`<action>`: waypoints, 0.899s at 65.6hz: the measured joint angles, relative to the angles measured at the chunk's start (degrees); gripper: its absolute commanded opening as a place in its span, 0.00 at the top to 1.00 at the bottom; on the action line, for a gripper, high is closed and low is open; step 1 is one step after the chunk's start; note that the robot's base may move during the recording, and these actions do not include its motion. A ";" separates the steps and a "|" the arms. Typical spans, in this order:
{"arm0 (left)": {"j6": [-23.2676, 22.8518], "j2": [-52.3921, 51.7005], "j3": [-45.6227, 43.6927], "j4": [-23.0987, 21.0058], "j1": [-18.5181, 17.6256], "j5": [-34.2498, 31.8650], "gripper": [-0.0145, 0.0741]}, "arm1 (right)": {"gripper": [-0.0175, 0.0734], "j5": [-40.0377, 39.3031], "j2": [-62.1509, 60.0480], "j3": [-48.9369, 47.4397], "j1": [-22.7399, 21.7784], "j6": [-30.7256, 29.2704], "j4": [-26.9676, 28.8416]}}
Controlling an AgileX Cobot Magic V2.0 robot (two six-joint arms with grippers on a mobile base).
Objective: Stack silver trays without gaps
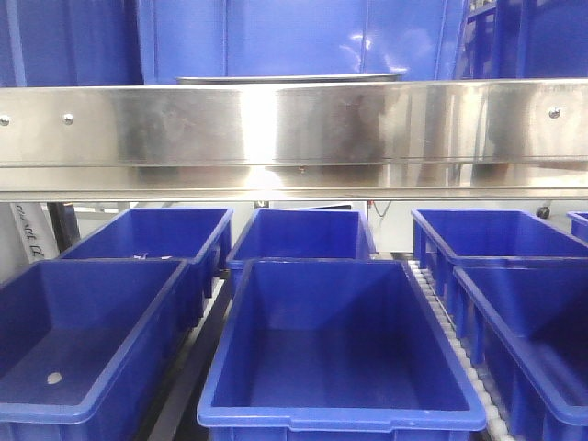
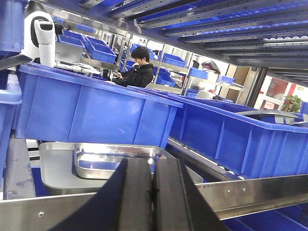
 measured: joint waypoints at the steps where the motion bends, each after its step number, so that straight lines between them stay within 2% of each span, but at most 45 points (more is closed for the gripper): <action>1: 0.00 0.00 0.00 0.00 0.00 0.00 0.85 | 0.83 0.00 0.00 0.00 0.00 0.00 0.00; 20: 0.00 0.00 0.00 0.00 0.00 0.00 0.85 | 0.83 -0.04 0.00 0.00 0.00 0.00 0.14; 28: 0.00 0.00 0.00 0.00 0.00 0.00 0.85 | 0.83 -0.36 -0.82 1.42 -1.38 -2.20 4.08; 37: 0.00 0.00 0.00 0.00 0.00 0.00 0.85 | 0.83 -2.86 -3.90 6.20 -8.41 -20.60 13.66; 41: 0.00 0.00 0.00 0.00 0.00 0.00 0.85 | 0.83 -3.43 -6.04 9.02 -12.80 -25.01 16.45; 50: 0.00 0.00 0.00 0.00 0.00 0.00 0.85 | 0.83 -3.43 -11.88 15.52 -22.09 -27.65 18.21; 59: 0.00 0.00 0.00 0.00 0.00 0.00 0.85 | 0.83 -3.43 -17.76 22.67 -28.52 -28.00 18.44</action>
